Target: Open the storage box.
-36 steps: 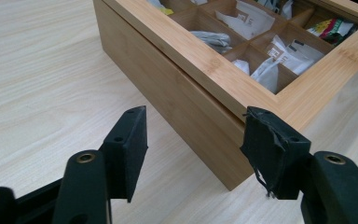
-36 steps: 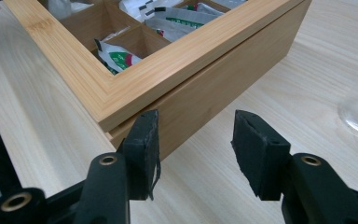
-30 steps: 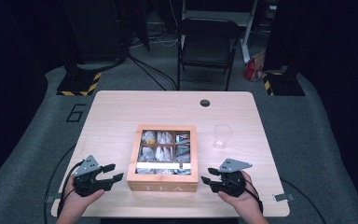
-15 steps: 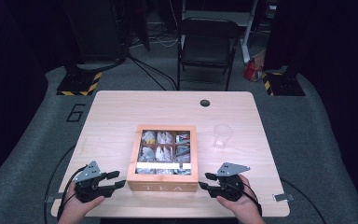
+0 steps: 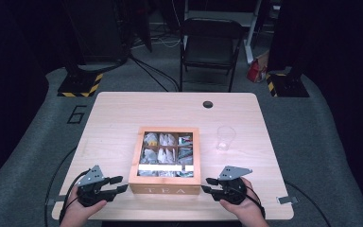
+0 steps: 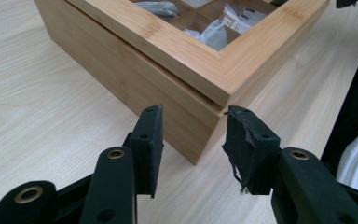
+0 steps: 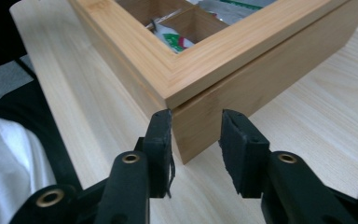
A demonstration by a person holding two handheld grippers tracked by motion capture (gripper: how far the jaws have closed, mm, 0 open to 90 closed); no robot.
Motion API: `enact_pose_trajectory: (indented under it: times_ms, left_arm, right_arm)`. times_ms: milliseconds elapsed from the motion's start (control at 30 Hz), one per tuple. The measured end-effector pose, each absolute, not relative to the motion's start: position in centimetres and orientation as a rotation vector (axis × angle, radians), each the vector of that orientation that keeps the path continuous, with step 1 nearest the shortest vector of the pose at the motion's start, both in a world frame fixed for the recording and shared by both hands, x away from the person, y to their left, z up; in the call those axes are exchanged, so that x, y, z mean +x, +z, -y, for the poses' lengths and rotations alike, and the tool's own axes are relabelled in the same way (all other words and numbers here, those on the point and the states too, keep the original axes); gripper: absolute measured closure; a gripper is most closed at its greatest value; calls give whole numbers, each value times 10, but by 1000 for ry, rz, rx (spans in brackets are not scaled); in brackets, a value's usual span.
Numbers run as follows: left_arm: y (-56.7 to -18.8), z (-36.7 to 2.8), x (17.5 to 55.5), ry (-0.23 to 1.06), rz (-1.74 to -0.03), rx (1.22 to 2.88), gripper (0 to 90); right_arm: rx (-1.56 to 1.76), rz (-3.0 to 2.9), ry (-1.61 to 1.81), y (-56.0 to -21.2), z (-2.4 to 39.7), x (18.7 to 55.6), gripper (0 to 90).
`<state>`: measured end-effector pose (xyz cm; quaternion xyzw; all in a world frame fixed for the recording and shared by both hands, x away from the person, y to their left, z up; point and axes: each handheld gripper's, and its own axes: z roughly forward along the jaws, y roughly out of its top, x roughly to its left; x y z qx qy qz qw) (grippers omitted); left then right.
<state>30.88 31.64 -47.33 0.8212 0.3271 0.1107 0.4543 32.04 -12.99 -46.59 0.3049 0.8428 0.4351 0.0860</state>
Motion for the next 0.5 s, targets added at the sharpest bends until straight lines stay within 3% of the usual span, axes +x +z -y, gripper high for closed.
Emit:
enact_pose_trajectory:
  times_ms: [500]
  left_arm:
    - [-472,-308,309,239,-765,2028,628]
  right_arm:
    - [889,-2547,1320,-466,127,318,652]
